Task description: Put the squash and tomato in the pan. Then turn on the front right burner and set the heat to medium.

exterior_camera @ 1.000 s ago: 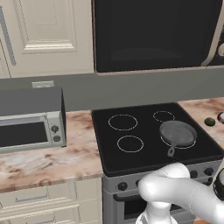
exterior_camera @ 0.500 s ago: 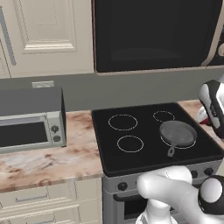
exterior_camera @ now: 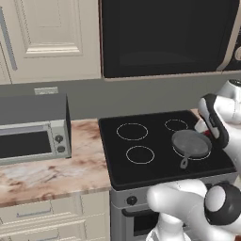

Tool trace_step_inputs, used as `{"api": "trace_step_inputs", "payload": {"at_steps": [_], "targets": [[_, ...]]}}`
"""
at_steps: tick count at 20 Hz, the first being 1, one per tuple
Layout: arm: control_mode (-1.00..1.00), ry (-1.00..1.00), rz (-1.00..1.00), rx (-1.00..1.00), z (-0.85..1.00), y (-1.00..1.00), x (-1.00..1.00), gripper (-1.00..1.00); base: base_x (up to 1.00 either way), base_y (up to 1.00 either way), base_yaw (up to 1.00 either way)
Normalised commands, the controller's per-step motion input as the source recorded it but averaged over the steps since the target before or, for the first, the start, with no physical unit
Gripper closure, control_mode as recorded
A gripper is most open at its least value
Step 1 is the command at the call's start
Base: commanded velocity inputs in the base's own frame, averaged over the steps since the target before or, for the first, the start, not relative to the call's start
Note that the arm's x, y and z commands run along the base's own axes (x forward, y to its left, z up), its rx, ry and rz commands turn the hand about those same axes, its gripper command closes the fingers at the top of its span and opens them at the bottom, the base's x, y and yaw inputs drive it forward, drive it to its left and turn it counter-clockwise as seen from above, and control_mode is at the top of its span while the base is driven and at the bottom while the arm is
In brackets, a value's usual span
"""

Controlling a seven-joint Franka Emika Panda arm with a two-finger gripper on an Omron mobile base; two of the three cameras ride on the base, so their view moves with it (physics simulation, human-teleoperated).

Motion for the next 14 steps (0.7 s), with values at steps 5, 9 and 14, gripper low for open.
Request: {"api": "trace_step_inputs", "payload": {"at_steps": [5,9,14], "targets": [[-1.0,0.24,-0.2,0.0,-0.23,0.0,0.38,1.0,0.0,0.0,0.0],[-1.0,0.29,-0.19,0.02,-0.34,-0.01,0.43,1.0,0.0,0.0,0.0],[-1.0,0.17,-0.05,0.05,-0.37,-0.18,0.23,1.0,0.0,0.0,0.0]]}}
